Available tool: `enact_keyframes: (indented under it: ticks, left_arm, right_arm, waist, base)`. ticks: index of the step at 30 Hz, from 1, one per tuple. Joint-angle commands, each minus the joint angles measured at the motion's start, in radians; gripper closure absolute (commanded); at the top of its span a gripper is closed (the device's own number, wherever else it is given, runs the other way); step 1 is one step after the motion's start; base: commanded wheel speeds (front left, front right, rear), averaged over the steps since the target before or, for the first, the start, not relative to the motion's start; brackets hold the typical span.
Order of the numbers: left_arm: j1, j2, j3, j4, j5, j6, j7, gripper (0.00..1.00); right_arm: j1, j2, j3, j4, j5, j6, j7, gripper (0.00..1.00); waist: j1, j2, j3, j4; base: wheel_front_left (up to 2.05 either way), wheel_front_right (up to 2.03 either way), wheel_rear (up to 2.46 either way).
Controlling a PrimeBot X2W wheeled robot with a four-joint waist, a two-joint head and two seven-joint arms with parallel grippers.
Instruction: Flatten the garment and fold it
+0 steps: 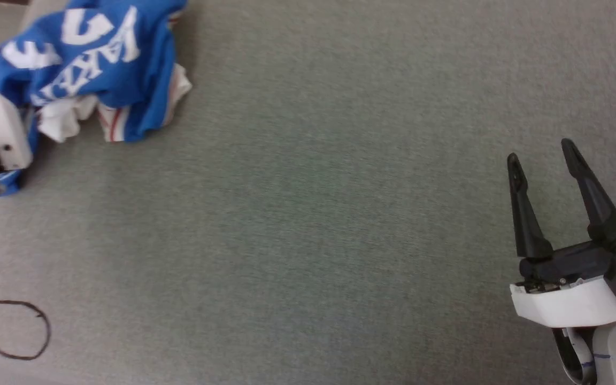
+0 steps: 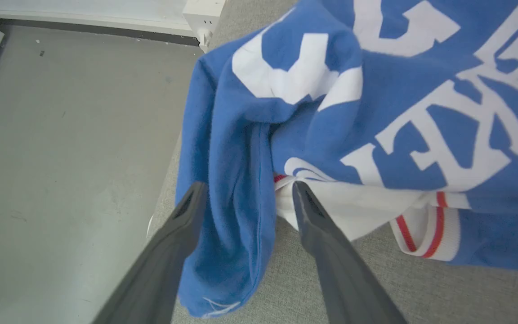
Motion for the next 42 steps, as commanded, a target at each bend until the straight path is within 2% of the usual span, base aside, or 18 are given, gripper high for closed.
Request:
enact_keyframes:
  ticks: [1,5,9,10,11,14,19,24,32,37,42]
  left_arm:
    - [-0.025,0.025,0.006,0.022,-0.018,-0.006,0.023,0.0]
    - [-0.039,0.069,-0.017,0.071,-0.061,-0.007,0.07,0.0]
    - [-0.021,0.071,-0.022,0.103,-0.129,-0.007,0.075,0.0]
    - [-0.014,0.067,-0.027,0.106,-0.148,-0.007,0.077,0.52]
    - [-0.008,0.061,-0.036,0.106,-0.167,-0.007,0.079,1.0]
    - [0.004,0.052,-0.053,0.099,-0.219,-0.007,0.065,1.0]
    - [0.01,0.073,-0.075,0.087,-0.247,-0.007,-0.032,1.0]
    - [-0.006,0.107,-0.106,0.069,-0.24,-0.007,-0.17,1.0]
    - [-0.084,0.152,-0.126,0.026,-0.153,0.009,-0.493,1.0]
    - [-0.14,0.11,-0.178,-0.055,-0.099,0.007,-0.647,1.0]
    - [-0.173,0.028,-0.244,-0.172,-0.067,0.004,-0.693,1.0]
  right_arm:
    - [-0.017,-0.002,-0.004,-0.01,-0.002,-0.002,-0.005,0.0]
    - [-0.026,-0.002,-0.009,-0.016,0.001,-0.002,-0.005,0.0]
    - [-0.03,0.003,-0.012,-0.021,0.0,-0.002,-0.005,0.0]
    - [-0.03,0.004,-0.015,-0.023,-0.001,-0.002,-0.005,0.0]
    - [-0.031,0.004,-0.017,-0.024,-0.003,-0.002,-0.005,0.0]
    - [-0.032,0.003,-0.021,-0.023,-0.006,-0.002,-0.005,0.0]
    - [-0.037,0.003,-0.021,-0.007,-0.007,-0.002,-0.005,0.0]
    - [-0.028,0.012,-0.018,0.019,-0.003,-0.002,-0.005,0.0]
    - [-0.002,0.045,-0.019,0.056,0.003,-0.002,-0.005,0.0]
    - [0.028,0.062,-0.024,0.07,0.005,-0.002,-0.005,0.0]
    - [0.055,0.071,-0.033,0.075,0.005,-0.002,-0.005,0.0]
  waist:
    - [-0.0002,-0.0001,0.104,-0.101]
    - [-0.0002,-0.0001,0.123,-0.114]
    - [-0.0002,-0.0001,0.131,-0.116]
    - [-0.0002,-0.0001,0.133,-0.114]
    - [-0.0002,-0.0001,0.134,-0.11]
    - [-0.0002,-0.0001,0.126,-0.097]
    - [-0.0002,-0.0001,0.079,-0.08]
    - [-0.0002,-0.0001,-0.01,-0.066]
    - [-0.0002,-0.0001,-0.181,-0.07]
    - [-0.0002,-0.0001,-0.273,-0.085]
    - [-0.0002,-0.0001,-0.34,-0.114]
  base:
    - [0.0,0.0,0.0]
    - [0.0,0.0,0.0]
    - [0.0,0.0,0.0]
    - [0.0,0.0,0.0]
    - [0.0,0.0,0.0]
    - [0.0,0.0,0.0]
    - [0.0,0.0,0.0]
    - [0.0,0.0,0.0]
    - [0.0,0.0,0.0]
    - [0.0,0.0,0.0]
    - [0.0,0.0,0.0]
